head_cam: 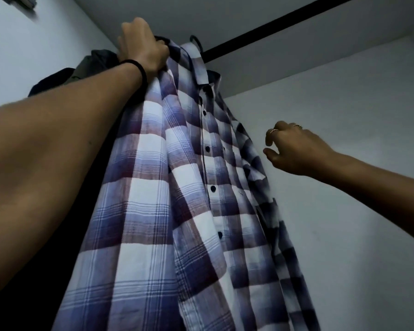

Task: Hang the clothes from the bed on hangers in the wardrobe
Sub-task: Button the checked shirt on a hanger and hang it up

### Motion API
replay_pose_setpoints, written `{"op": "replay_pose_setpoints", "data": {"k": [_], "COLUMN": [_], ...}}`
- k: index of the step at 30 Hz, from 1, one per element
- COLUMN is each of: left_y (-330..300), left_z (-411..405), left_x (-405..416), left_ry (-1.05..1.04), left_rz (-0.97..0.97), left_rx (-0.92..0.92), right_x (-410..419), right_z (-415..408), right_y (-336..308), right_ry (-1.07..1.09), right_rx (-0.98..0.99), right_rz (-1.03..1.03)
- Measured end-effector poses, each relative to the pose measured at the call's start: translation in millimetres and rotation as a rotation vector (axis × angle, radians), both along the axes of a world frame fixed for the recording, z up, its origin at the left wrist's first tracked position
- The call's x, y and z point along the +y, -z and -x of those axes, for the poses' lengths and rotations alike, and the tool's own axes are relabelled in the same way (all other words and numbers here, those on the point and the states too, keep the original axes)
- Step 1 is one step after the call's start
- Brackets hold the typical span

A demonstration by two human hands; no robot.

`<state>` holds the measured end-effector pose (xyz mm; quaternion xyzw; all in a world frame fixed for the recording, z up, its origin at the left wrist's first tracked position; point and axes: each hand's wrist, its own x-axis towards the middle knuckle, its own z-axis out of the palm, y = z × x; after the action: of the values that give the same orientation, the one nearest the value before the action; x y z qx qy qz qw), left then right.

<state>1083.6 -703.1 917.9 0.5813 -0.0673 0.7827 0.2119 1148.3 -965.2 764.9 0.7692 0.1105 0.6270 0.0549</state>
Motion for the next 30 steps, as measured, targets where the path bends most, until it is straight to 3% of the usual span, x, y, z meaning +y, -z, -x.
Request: {"op": "replay_pose_setpoints", "data": {"k": [16,20,25,27,30], "left_y": [32.6,79.9,172.0,196.8,237.4], "left_z": [15.2,37.9,18.3,4.8,-3.3], "left_x": [11.7,-5.3,-25.2,-42.0,-65.9], "left_ry": [-0.039,-0.308,-0.772,-0.78,-0.659], "left_rz": [-0.078,-0.078,-0.431,-0.611,-0.662], "left_rx": [0.09,0.083,-0.022,0.146,0.27], "right_x": [15.0,13.2,17.0,14.6,7.0], "right_z": [41.2,62.6,56.7,49.3,47.7], "right_y": [23.1,53.8,98.8,107.1,119.4], "right_ry": [0.088,0.066,0.14,0.206,0.235], "right_rx": [-0.004,-0.009,0.103,0.176,0.271], "right_rz": [0.123,0.083,0.067,0.018,-0.052]}}
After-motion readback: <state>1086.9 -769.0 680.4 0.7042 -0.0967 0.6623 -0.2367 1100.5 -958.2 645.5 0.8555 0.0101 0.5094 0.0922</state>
